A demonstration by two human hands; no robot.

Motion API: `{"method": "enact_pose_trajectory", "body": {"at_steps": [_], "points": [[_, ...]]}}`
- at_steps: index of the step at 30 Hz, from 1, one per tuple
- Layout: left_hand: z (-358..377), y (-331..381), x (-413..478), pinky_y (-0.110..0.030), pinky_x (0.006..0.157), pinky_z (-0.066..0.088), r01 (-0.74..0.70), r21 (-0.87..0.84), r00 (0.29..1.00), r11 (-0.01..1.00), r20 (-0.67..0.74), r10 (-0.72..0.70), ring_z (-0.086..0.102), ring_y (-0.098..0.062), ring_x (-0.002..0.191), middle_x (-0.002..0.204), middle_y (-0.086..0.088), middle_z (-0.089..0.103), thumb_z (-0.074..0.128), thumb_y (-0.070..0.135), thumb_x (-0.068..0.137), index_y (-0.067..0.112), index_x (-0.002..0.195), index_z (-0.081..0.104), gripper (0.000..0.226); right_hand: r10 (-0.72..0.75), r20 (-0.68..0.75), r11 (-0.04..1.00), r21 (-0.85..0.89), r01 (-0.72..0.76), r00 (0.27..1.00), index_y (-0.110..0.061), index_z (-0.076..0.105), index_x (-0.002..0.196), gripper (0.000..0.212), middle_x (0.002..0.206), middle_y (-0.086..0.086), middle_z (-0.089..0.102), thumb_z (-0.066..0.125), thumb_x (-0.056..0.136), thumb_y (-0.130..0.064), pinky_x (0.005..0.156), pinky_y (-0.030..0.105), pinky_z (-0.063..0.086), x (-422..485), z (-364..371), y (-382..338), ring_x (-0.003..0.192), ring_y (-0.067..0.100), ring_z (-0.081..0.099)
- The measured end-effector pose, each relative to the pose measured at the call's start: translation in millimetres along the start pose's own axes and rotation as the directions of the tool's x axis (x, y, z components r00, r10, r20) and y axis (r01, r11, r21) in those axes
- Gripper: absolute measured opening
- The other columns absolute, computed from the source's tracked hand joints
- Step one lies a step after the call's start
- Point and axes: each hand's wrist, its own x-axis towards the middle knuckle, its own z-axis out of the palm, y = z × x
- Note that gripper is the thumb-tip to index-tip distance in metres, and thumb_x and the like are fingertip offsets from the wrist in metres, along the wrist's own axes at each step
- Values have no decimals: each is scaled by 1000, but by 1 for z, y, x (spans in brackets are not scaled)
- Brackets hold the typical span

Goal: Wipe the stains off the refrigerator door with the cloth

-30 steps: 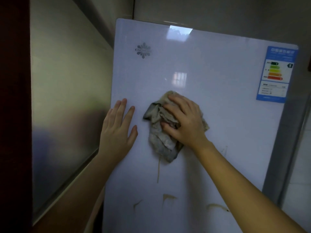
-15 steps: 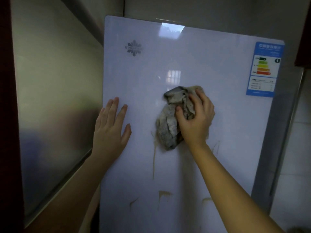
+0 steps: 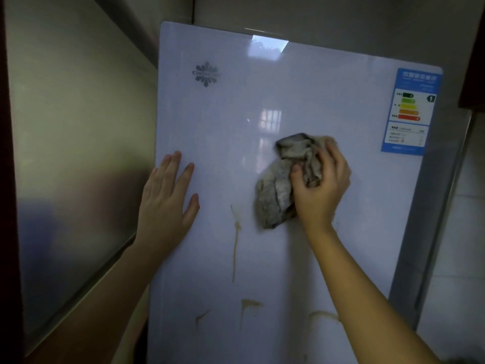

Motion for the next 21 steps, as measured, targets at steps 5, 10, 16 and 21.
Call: {"method": "enact_pose_trajectory", "body": {"at_steps": [5, 10, 16, 21], "points": [[0, 2, 0, -48, 125, 22, 14, -14, 1000, 1000, 22, -14, 23, -32, 155, 166, -15, 26, 48, 31, 99, 9, 154, 38, 60, -191, 218, 980, -18, 199, 957, -13, 61, 136, 54, 150, 13, 51, 69, 89, -39, 117, 41, 34, -24, -10, 12, 138, 32, 47], [-3, 5, 0, -47, 126, 19, 30, -9, 999, 1000, 44, -29, 20, -33, 156, 167, -15, 24, 48, 32, 99, 8, 154, 37, 61, -571, 451, 779, 35, 626, 686, -12, 67, 133, 49, 148, 14, 56, 65, 95, -42, 109, 49, 44, -41, -32, 45, 137, 35, 52], [-5, 12, 2, -51, 124, 21, 68, -4, 995, 998, 69, -68, 20, -34, 155, 166, -17, 25, 48, 34, 96, 7, 153, 38, 63, -188, 231, 974, -79, 210, 955, -11, 62, 136, 52, 151, 11, 50, 71, 90, -36, 115, 43, 34, -13, -49, 57, 140, 30, 46], [-8, 17, 4, -51, 120, 27, 91, 9, 993, 996, 81, -92, 26, -37, 152, 164, -18, 29, 49, 36, 96, 8, 150, 41, 61, -419, 408, 879, -43, 475, 811, -15, 63, 136, 53, 150, 12, 53, 68, 90, -41, 111, 48, 40, -34, -53, 64, 137, 35, 50]]}}
